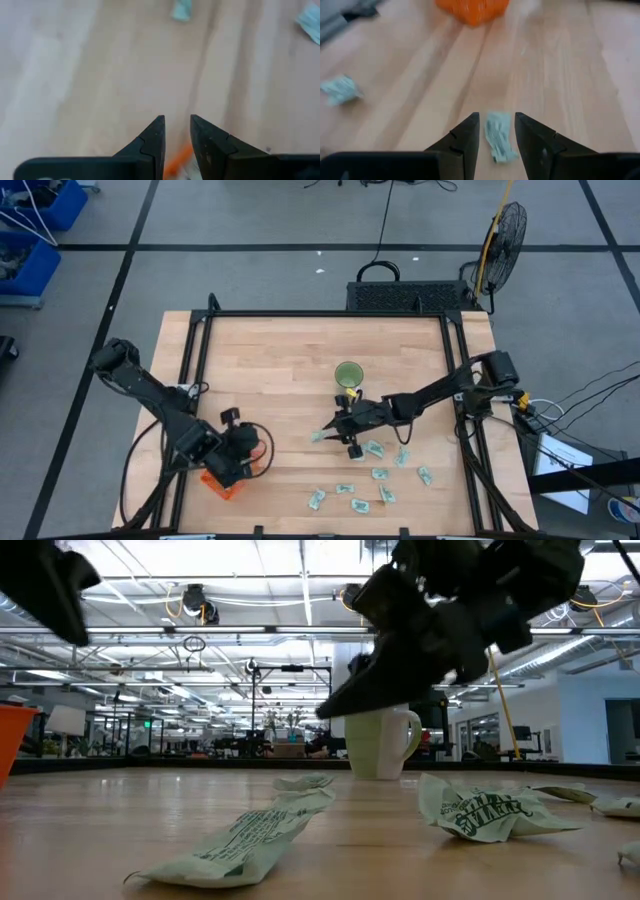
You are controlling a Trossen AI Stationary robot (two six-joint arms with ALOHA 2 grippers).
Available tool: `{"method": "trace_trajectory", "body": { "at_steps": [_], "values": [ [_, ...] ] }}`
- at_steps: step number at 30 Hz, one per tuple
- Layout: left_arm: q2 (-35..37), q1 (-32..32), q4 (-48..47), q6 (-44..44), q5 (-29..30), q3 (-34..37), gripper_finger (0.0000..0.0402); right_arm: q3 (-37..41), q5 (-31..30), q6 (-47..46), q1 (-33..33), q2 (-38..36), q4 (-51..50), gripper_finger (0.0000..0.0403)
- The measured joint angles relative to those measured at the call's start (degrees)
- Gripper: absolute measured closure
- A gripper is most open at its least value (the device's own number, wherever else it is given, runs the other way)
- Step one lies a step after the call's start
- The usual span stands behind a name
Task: Pick and place Stevia / Truvia into bins
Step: Put the light green stevia packet into the orange basket
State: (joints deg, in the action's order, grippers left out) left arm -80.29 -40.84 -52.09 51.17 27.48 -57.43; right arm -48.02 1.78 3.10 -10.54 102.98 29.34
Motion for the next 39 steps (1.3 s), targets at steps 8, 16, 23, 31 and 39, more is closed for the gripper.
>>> {"method": "trace_trajectory", "body": {
  "at_steps": [8, 16, 23, 31, 39],
  "values": [
    [0.0, 5.4, 6.4, -0.9, 11.8, 0.0, 0.0305, -2.4, -3.2, 2.1, 1.4, 7.0, 0.8, 0.0282],
    [0.0, 9.4, 16.8, -5.9, 12.1, 0.0, 0.0305, -2.4, -3.1, 0.6, 3.0, 7.7, -3.0, 0.031],
    [0.0, 10.7, 18.2, -8.7, 12.0, 0.0, 0.0305, -2.4, 1.2, 0.6, 3.0, 7.7, -3.0, 0.0387],
    [0.0, 11.7, 19.4, -9.1, 11.5, 0.0, 0.0305, -2.3, 1.1, 0.6, 2.8, 7.6, 2.4, 0.04],
    [-3.5, 13.4, 20.6, -2.2, 11.5, -0.1, 0.0305, -2.3, -10.8, 6.6, 0.6, 7.5, 17.7, 0.0401]
  ]
}}
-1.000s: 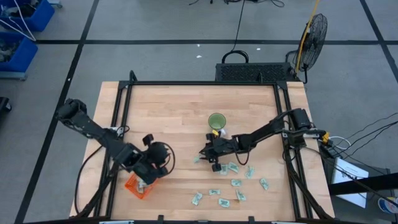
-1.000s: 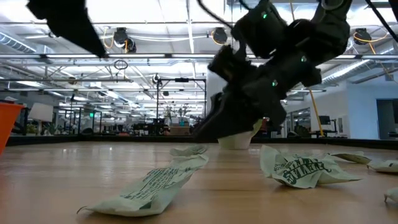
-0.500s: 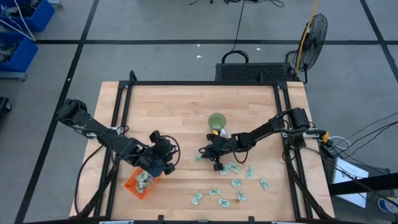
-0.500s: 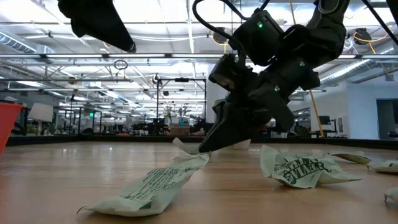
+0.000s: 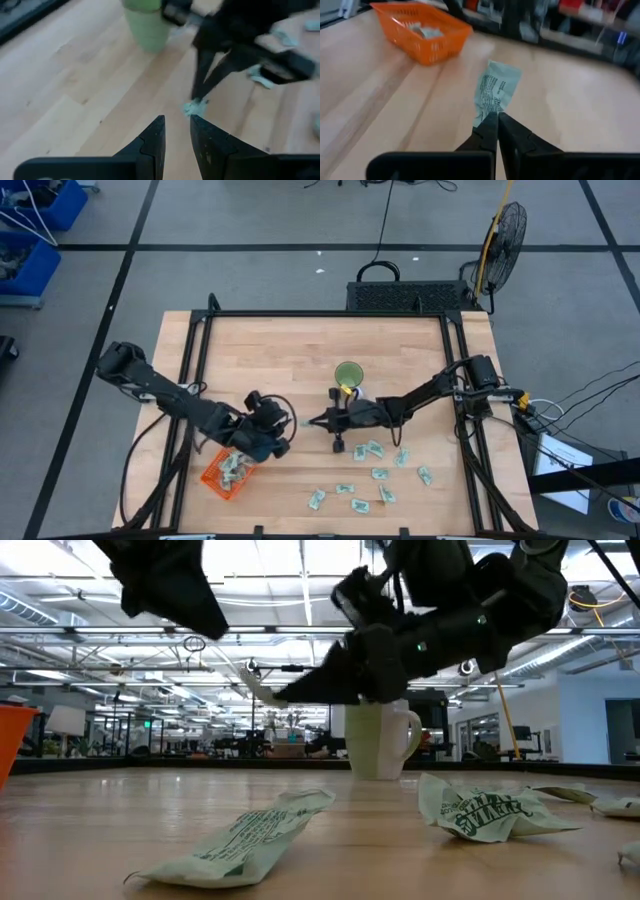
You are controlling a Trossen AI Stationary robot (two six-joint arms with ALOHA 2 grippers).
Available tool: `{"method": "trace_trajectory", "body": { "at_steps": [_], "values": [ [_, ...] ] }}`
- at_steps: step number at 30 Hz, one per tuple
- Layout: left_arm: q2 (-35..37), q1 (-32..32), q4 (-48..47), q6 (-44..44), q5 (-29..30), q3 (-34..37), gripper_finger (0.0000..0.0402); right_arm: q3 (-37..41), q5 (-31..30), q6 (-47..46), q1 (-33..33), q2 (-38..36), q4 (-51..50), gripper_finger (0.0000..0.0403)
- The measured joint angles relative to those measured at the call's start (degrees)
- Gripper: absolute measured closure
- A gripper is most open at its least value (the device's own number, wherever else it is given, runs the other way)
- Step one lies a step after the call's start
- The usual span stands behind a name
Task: Pick and place Stevia / Truvia into bins
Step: Put the light green stevia packet into the orange basket
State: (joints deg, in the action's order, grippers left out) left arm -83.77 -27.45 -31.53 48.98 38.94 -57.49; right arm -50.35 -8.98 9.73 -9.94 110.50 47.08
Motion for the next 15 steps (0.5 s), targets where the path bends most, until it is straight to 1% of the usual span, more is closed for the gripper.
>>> {"method": "trace_trajectory", "body": {
  "at_steps": [3, 8, 10, 12, 15],
  "values": [
    [-1.1, 1.2, 1.6, 1.3, 0.1, 0.0, 0.0304, 0.0, 0.2, 7.5, -1.0, 0.0, 4.4, 0.0401],
    [-2.6, 3.1, 5.3, 0.9, -1.3, 0.0, 0.0305, 0.0, -0.1, 13.8, -2.6, 0.0, 9.5, 0.0402],
    [-2.8, 3.8, 6.0, 0.5, -3.1, 0.0, 0.0304, 0.0, -1.2, 16.3, -2.9, 0.0, 9.6, 0.0402],
    [-2.9, 4.4, 6.4, 0.3, -5.0, 0.0, 0.0304, 0.0, -4.2, 18.0, -3.2, 0.0, 8.7, 0.0402],
    [-2.7, 4.9, 6.7, 1.2, -6.1, 0.0, 0.0304, 0.0, -6.8, 19.6, -3.3, 0.0, 6.0, 0.0402]
  ]
}}
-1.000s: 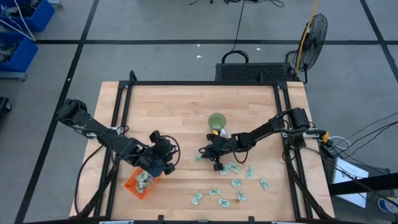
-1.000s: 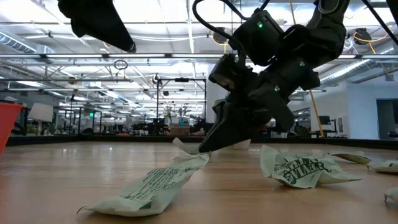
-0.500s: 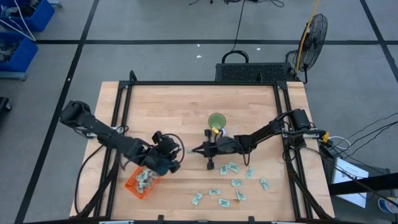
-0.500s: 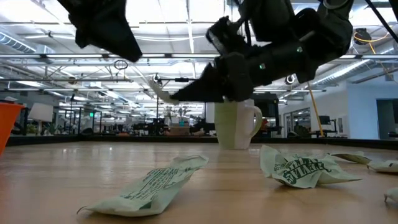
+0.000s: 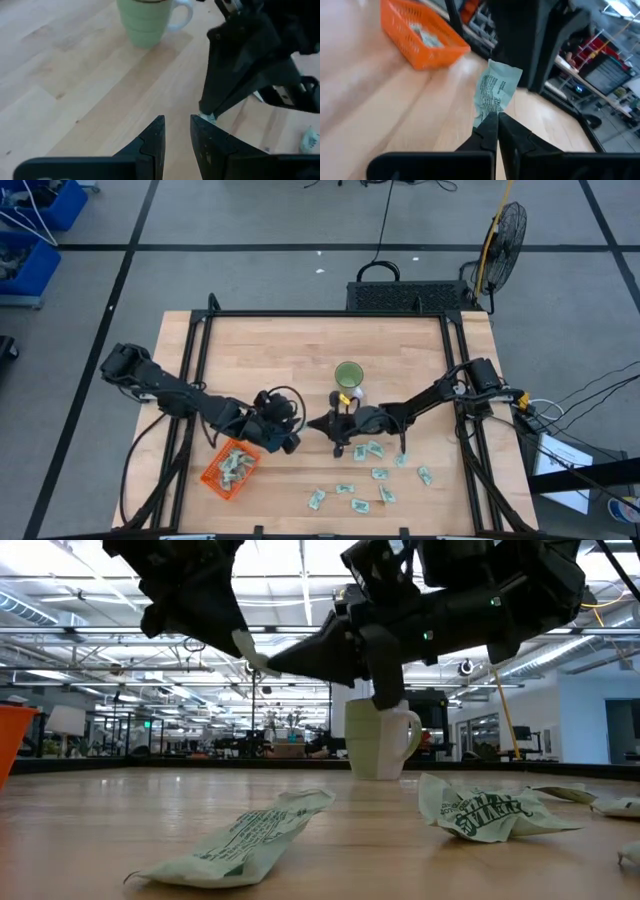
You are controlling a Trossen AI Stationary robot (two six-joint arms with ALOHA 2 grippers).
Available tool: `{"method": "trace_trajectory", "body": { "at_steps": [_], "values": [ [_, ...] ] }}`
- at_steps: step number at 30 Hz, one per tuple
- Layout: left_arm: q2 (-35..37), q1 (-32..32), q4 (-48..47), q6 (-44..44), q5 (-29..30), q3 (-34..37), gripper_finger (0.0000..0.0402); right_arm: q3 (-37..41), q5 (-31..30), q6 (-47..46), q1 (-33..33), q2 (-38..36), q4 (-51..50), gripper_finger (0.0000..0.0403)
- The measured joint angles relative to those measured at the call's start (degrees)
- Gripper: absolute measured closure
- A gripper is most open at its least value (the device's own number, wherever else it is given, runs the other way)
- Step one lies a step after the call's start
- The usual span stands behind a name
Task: Pick and place Stevia / Truvia into bins
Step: Put the light green stevia packet into the orange basket
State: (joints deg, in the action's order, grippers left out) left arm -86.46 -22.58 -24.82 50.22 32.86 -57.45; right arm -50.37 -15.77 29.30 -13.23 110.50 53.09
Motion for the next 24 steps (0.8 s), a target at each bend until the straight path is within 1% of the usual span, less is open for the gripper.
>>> {"method": "trace_trajectory", "body": {
  "at_steps": [5, 10, 15, 19, 24],
  "values": [
    [0.2, 0.6, 3.5, 0.0, -0.3, 0.0, 0.0304, 0.0, -0.8, 0.4, 0.4, 0.0, -1.6, 0.0402],
    [0.0, 1.9, 5.2, 0.0, -4.5, 0.0, 0.0304, 0.0, -0.9, 0.4, 0.5, 0.0, -1.1, 0.0403],
    [-0.1, 2.3, 5.0, -0.2, -4.6, 0.0, 0.0304, 0.0, -1.2, 0.4, 0.5, 0.0, -0.9, 0.0403],
    [-0.1, 2.3, 4.9, -1.5, -4.8, 0.0, 0.0305, 0.0, -3.8, 0.4, 0.5, 0.0, -0.1, 0.0403],
    [-0.1, 2.3, 4.9, -3.8, -4.8, 0.0, 0.0305, 0.0, -3.8, 0.1, 0.5, 0.0, 0.7, 0.0403]
  ]
}}
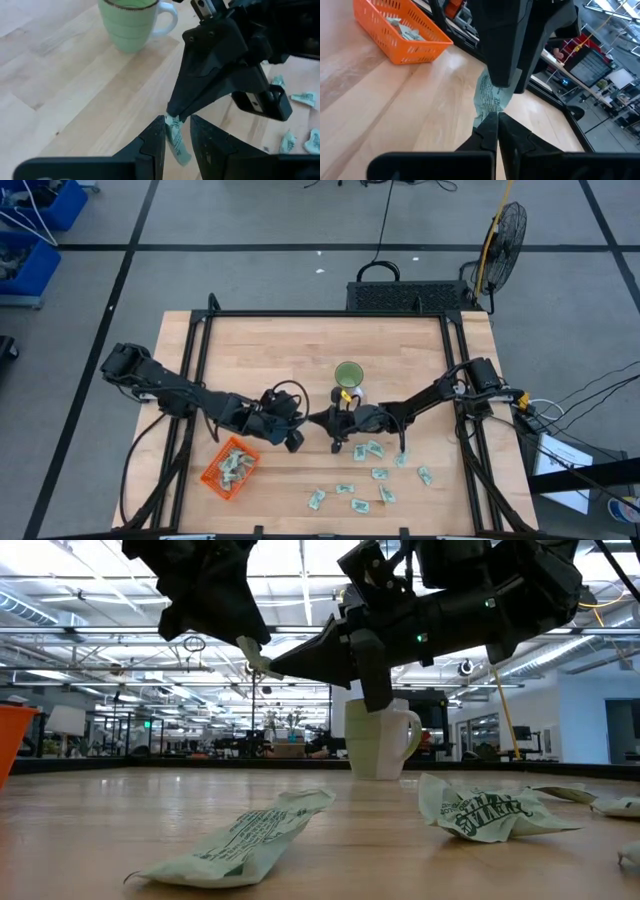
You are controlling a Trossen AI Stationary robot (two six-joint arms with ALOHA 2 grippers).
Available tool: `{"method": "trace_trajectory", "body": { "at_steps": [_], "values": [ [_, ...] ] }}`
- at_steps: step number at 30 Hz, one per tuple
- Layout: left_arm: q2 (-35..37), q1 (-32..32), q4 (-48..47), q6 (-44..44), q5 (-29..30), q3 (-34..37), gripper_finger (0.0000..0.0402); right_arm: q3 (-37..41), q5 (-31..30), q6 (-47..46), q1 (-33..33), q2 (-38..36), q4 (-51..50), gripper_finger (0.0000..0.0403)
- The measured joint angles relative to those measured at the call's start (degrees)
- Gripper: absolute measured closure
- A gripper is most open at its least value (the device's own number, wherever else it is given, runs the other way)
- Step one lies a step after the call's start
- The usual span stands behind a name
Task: Pick and place Stevia / Truvia into bins
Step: Put the light green stevia packet into the orange basket
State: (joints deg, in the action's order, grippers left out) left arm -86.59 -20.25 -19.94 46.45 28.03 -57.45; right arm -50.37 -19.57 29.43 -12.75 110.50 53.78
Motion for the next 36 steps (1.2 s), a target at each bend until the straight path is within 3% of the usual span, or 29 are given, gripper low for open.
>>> {"method": "trace_trajectory", "body": {
  "at_steps": [5, 11, 19, 26, 29, 32, 36],
  "values": [
    [0.0, 0.0, 0.0, -1.8, 0.0, 0.0, 0.0314, 0.0, 0.1, -0.1, 0.0, 0.0, 0.0, 0.0396],
    [0.0, 0.0, -0.1, -4.6, 0.0, 0.0, 0.0392, 0.0, 0.1, -0.2, 0.0, 0.0, 0.0, 0.0374],
    [0.0, -0.5, -3.7, -4.8, -1.2, 0.0, 0.0398, 0.0, 0.1, -0.3, 0.0, 0.0, 0.0, 0.0349],
    [4.3, -4.1, -11.1, -3.8, -7.8, -2.3, 0.0399, 0.0, 0.1, -5.9, -0.5, 0.0, -4.7, 0.0325],
    [6.0, -7.5, -22.9, 0.3, -9.8, -5.8, 0.0399, 0.0, 0.1, -7.7, -1.2, 0.0, -7.0, 0.0317],
    [6.3, -11.9, -37.3, 10.1, -14.4, -8.1, 0.04, 0.0, 0.1, -7.5, -1.7, 0.0, -7.1, 0.0313],
    [6.1, -18.2, -42.0, 23.4, -21.6, -6.3, 0.0396, 0.0, 0.1, -7.3, -2.0, 0.0, -7.2, 0.0313]
  ]
}}
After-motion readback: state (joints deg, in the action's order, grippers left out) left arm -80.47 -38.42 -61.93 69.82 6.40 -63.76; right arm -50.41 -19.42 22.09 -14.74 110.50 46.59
